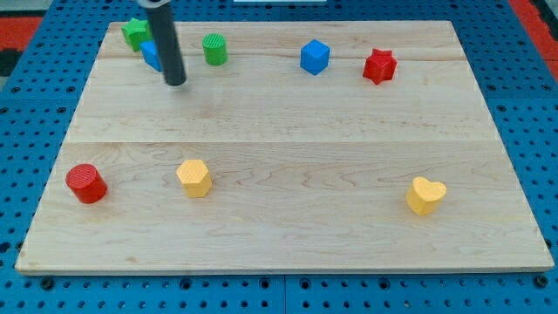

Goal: Place the green blocks in a vertical line above the yellow hexagon

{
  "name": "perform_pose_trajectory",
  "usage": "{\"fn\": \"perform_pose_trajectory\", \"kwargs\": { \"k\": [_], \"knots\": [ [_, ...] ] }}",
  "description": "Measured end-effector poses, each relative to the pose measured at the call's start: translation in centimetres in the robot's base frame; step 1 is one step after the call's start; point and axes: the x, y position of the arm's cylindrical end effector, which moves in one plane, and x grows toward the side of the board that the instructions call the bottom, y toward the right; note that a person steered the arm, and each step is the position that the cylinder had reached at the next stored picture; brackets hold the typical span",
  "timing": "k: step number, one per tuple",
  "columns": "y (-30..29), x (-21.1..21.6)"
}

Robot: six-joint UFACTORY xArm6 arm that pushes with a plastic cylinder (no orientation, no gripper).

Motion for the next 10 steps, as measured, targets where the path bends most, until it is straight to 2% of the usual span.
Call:
{"fn": "perform_pose_trajectory", "kwargs": {
  "k": [1,2,3,5,6,7,9,10],
  "knots": [
    [-5.9,0.2],
    [-11.3,-2.7],
    [-13.0,-5.9],
    [-10.7,-11.6],
    [-4.6,-12.8],
    [2.2,-12.2],
    [9.1,-11.6],
    [11.5,-9.4]
  ]
}}
